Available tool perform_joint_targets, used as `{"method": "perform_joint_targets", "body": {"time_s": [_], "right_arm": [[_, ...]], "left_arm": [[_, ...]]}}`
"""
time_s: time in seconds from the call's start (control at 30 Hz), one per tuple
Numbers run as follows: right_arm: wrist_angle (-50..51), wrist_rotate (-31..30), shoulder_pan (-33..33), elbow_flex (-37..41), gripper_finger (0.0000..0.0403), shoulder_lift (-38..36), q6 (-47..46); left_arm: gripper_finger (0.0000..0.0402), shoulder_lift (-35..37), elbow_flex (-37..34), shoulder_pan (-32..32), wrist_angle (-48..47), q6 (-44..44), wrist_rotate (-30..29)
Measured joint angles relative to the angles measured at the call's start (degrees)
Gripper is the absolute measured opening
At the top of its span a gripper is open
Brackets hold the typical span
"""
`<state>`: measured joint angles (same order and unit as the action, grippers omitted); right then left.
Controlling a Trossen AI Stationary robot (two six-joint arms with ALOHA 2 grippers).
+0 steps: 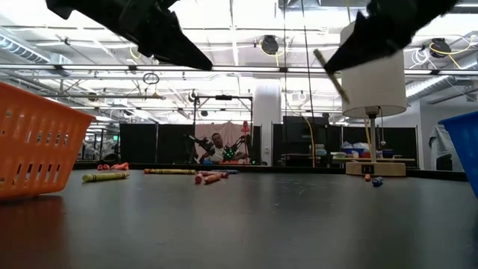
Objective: Sort crayons
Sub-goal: Put the green crayon into the green bin
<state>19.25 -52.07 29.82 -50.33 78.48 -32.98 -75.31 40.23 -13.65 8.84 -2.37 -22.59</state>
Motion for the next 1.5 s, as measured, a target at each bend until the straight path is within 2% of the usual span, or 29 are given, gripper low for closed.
{"method": "perform_joint_targets", "body": {"time_s": [0.23,0.4,0.67,0.9,1.07,1.5], "right_arm": [[-32.3,0.9,-0.2,13.6,0.0000,0.0,4.3],[-44.3,1.0,-0.2,16.5,0.0002,0.0,9.4],[-46.0,1.1,-0.5,16.5,0.0010,0.0,14.5],[-50.2,2.3,-0.5,16.5,0.0010,0.0,33.6],[-51.4,4.3,-0.6,16.5,0.0010,0.0,43.8],[-51.4,4.3,-0.6,16.5,0.0011,0.0,58.2]], "left_arm": [[0.0109,0.0,0.0,0.0,-0.1,0.0,0.0],[0.0109,0.0,0.0,0.0,-0.2,0.1,0.0],[0.0109,0.0,0.0,0.0,-0.3,0.1,0.0],[0.0109,0.0,0.0,0.0,-0.3,0.1,0.0],[0.0109,0.0,0.0,0.0,-0.3,0.1,-0.1],[0.0109,0.0,0.0,0.0,-0.3,0.2,-0.1]]}}
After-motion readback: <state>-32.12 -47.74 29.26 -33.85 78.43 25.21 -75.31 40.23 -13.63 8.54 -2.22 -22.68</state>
